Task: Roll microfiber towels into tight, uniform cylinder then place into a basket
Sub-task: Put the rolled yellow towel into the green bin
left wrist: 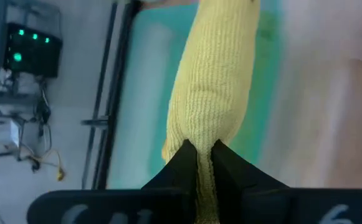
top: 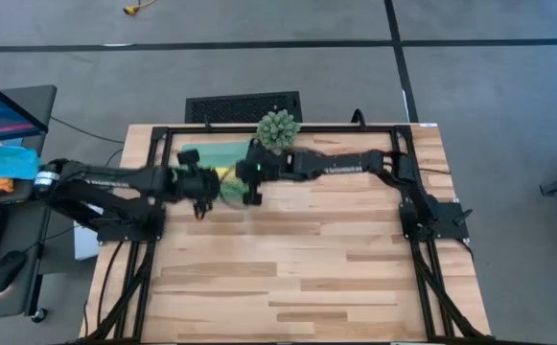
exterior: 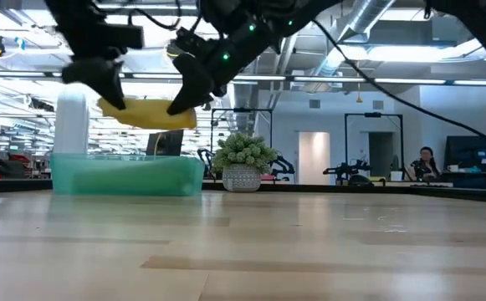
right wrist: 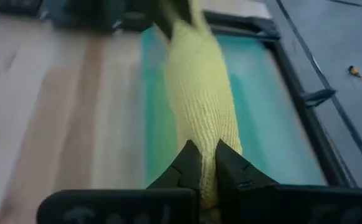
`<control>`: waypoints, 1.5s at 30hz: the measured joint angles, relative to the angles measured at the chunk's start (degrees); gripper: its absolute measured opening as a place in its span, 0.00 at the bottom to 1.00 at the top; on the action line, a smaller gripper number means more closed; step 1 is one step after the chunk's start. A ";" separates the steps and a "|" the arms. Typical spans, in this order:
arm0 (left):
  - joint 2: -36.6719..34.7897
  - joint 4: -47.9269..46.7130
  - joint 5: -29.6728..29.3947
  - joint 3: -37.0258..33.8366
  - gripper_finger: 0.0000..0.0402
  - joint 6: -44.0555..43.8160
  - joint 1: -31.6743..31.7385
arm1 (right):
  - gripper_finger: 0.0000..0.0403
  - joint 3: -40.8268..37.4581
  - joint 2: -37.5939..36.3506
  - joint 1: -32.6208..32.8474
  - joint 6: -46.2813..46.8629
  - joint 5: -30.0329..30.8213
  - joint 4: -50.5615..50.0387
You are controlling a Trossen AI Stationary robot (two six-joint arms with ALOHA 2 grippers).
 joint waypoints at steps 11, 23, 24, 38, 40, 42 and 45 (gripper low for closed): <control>0.67 18.15 18.97 0.11 0.03 24.84 32.54 | 0.08 2.48 1.69 -11.79 3.71 -13.83 7.49; 11.73 21.31 23.05 0.20 0.03 31.60 43.81 | 0.08 15.71 14.94 -15.57 2.05 -19.46 1.44; 12.96 21.32 23.30 0.17 0.03 31.97 44.28 | 0.08 17.45 16.02 -15.80 2.00 -19.46 -1.11; 18.66 17.68 28.40 6.83 0.03 31.44 47.96 | 0.08 32.83 19.65 -16.90 8.57 -24.94 -19.00; 18.65 15.66 28.55 8.04 0.03 30.81 48.25 | 0.08 32.85 19.64 -17.22 11.08 -25.37 -18.61; 18.66 15.48 28.78 8.28 0.03 29.99 48.61 | 0.08 32.81 19.64 -17.24 13.24 -25.37 -18.61; 18.82 14.67 31.47 8.25 0.03 29.32 49.68 | 0.08 32.13 19.64 -16.55 14.08 -24.85 -17.62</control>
